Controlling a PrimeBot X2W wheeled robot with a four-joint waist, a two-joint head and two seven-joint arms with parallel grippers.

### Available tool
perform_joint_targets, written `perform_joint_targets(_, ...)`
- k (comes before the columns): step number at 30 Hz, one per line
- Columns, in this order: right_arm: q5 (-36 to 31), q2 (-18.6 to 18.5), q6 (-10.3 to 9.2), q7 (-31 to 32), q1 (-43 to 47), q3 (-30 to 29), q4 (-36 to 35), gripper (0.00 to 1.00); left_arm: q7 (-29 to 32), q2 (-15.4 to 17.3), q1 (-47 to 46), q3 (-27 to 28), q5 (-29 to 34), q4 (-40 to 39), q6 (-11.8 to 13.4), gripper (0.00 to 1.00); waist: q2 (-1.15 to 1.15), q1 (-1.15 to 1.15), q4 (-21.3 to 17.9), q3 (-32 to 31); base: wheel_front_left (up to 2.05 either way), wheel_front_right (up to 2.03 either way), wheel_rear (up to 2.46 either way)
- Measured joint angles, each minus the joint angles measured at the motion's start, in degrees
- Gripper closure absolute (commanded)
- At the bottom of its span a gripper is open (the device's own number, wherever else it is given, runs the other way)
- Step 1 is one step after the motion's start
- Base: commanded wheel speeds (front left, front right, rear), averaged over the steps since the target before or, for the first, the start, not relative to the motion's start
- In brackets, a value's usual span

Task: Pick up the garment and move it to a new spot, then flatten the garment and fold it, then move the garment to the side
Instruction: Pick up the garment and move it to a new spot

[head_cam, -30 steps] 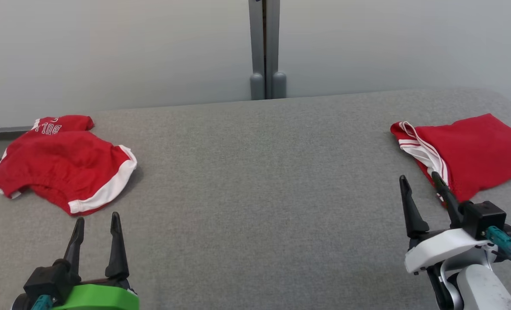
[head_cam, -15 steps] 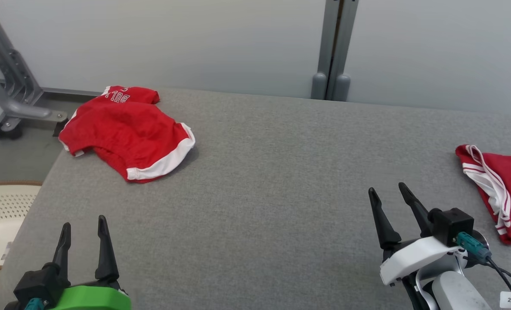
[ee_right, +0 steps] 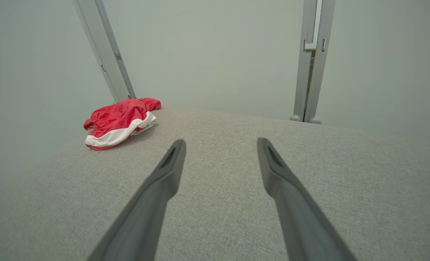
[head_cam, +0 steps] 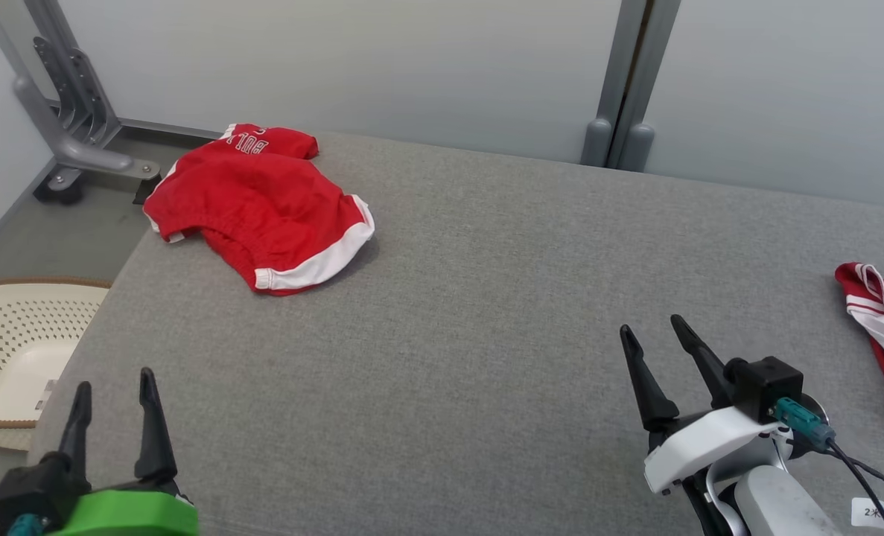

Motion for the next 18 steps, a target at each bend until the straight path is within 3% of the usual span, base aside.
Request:
perform_joint_targets(5,0.3,-0.5,0.00,0.0,-0.7,0.1,-0.1,0.00,4.9,4.5,-5.4,-1.1,-0.6,-2.4,-0.9,0.00,0.00,0.00,-1.6,0.9,0.00,0.00,0.00)
perform_joint_targets(13,1.2,-1.0,0.00,0.0,-3.9,1.7,-0.4,0.00,26.4,12.0,-19.5,-0.1,-11.5,1.6,-1.5,0.00,0.00,0.00,-5.3,4.3,0.00,0.00,0.00)
perform_joint_targets(18,2.7,-1.4,0.00,0.0,-6.4,1.9,-1.6,0.00,35.8,16.2,-26.1,-0.9,-17.6,8.2,-1.7,0.00,0.00,0.00,-7.9,7.7,0.00,0.00,0.00)
